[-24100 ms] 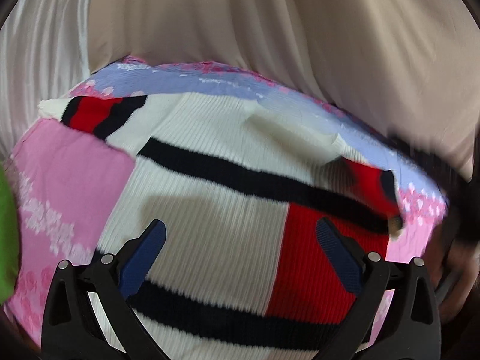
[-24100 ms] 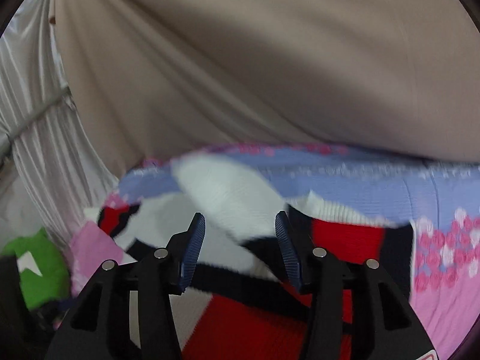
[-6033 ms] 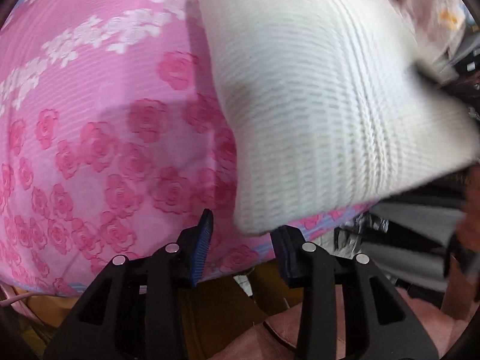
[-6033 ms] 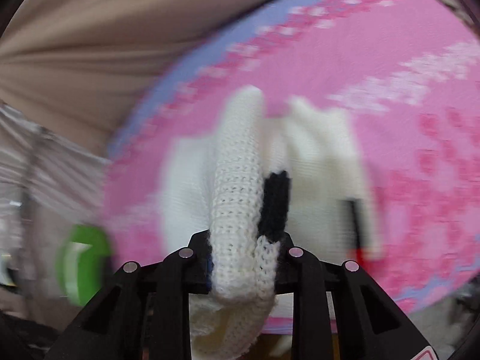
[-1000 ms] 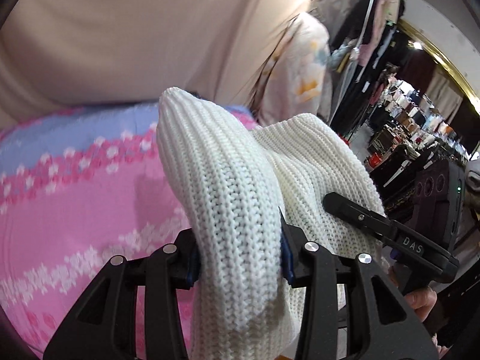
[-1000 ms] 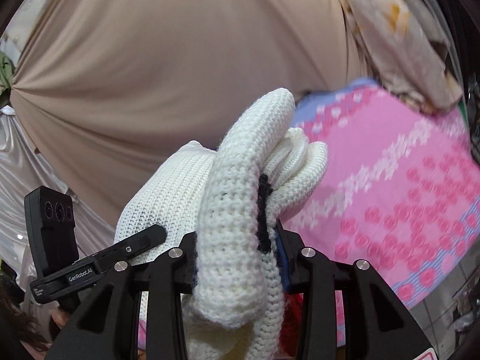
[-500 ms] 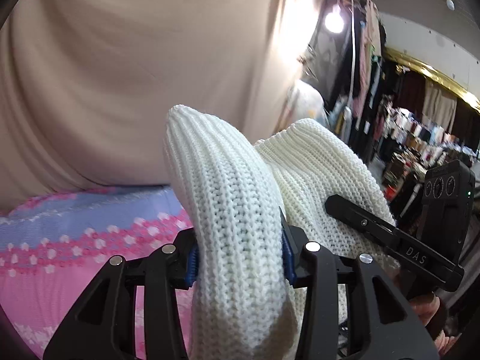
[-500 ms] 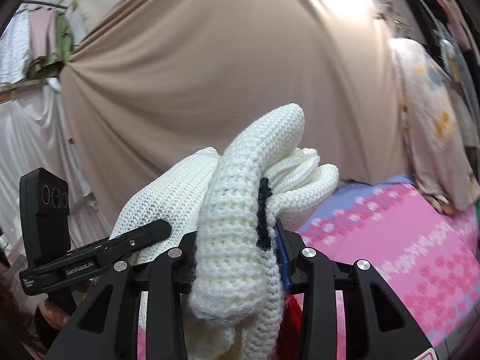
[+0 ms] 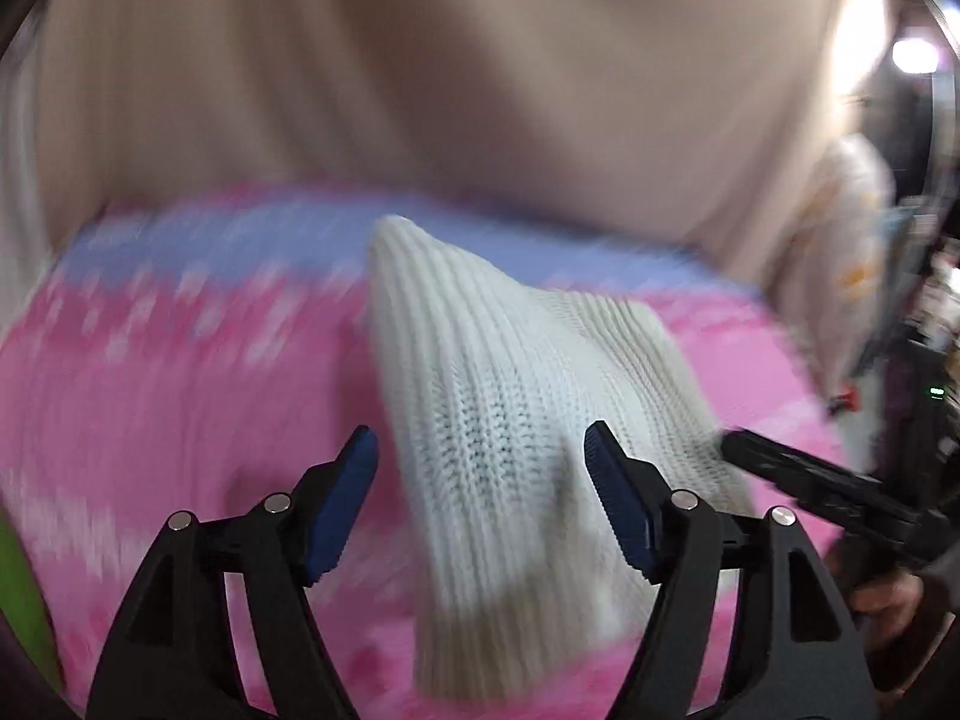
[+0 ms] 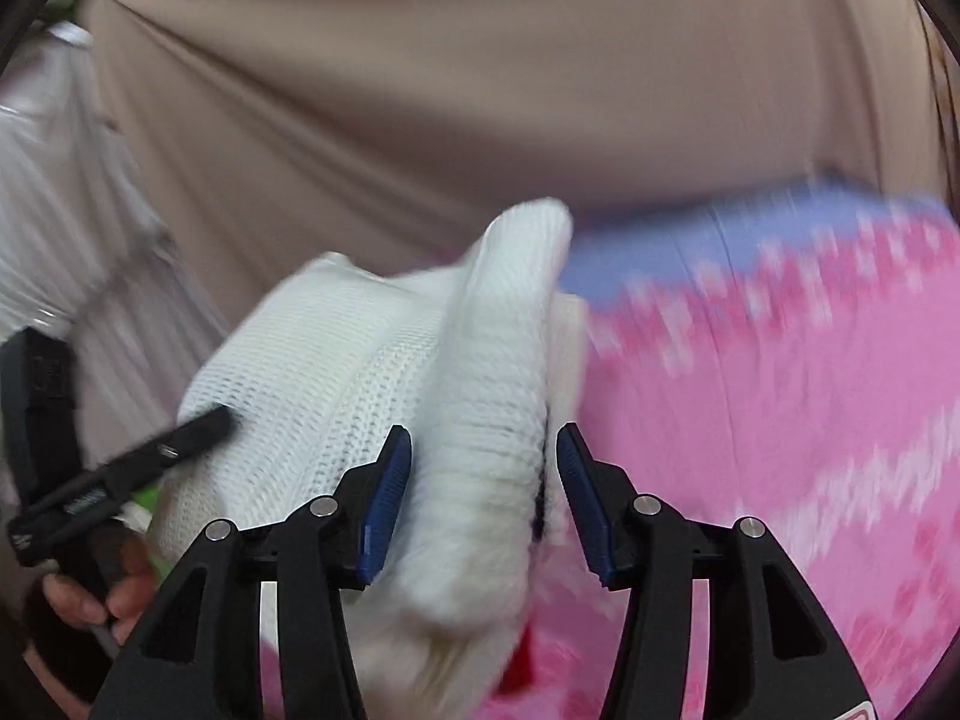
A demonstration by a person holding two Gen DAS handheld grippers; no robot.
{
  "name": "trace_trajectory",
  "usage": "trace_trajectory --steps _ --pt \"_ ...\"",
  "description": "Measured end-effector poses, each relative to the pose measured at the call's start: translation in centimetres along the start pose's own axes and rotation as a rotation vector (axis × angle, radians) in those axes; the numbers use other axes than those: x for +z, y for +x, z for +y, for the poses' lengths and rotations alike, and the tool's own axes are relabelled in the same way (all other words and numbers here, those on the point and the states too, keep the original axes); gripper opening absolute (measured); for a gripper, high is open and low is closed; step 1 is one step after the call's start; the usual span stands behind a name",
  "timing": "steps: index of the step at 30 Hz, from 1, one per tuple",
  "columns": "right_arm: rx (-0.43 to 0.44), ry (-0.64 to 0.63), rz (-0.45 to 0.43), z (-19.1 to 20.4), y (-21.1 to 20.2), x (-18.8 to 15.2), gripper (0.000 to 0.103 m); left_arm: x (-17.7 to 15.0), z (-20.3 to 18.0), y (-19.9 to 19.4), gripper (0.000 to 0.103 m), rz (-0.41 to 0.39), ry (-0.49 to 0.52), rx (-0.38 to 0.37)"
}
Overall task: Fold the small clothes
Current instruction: 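Lower the folded sweater onto the bedspread and open both tools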
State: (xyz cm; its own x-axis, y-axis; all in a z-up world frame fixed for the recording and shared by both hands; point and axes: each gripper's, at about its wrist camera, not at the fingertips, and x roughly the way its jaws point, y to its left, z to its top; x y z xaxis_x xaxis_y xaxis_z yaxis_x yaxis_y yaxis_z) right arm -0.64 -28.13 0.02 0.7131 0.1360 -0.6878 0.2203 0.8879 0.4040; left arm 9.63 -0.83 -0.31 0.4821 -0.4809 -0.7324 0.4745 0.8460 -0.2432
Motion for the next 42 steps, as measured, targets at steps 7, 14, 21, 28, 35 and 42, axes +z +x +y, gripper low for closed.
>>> trace_trajectory --steps 7,14,21,28,35,42 --pt "-0.078 0.025 0.147 -1.2 3.3 -5.1 0.058 -5.1 7.4 -1.2 0.079 0.030 -0.303 0.028" --pt "-0.012 0.153 0.276 -1.8 10.5 -2.8 0.072 -2.4 6.5 5.4 0.088 0.146 -0.304 -0.008" --pt "0.057 0.269 0.347 -2.3 14.3 -2.8 0.036 -3.7 7.8 8.8 0.034 0.261 -0.428 -0.144" --pt "0.083 -0.043 0.066 4.5 6.2 2.6 0.035 0.1 6.1 3.1 0.034 0.093 -0.343 -0.168" --pt "-0.044 0.171 0.254 -2.8 12.0 -0.8 0.033 -4.1 5.6 7.2 0.038 0.182 -0.249 0.061" --pt "-0.042 -0.078 0.272 1.9 8.1 -3.2 0.005 -5.6 5.1 6.4 0.037 0.228 -0.235 0.148"
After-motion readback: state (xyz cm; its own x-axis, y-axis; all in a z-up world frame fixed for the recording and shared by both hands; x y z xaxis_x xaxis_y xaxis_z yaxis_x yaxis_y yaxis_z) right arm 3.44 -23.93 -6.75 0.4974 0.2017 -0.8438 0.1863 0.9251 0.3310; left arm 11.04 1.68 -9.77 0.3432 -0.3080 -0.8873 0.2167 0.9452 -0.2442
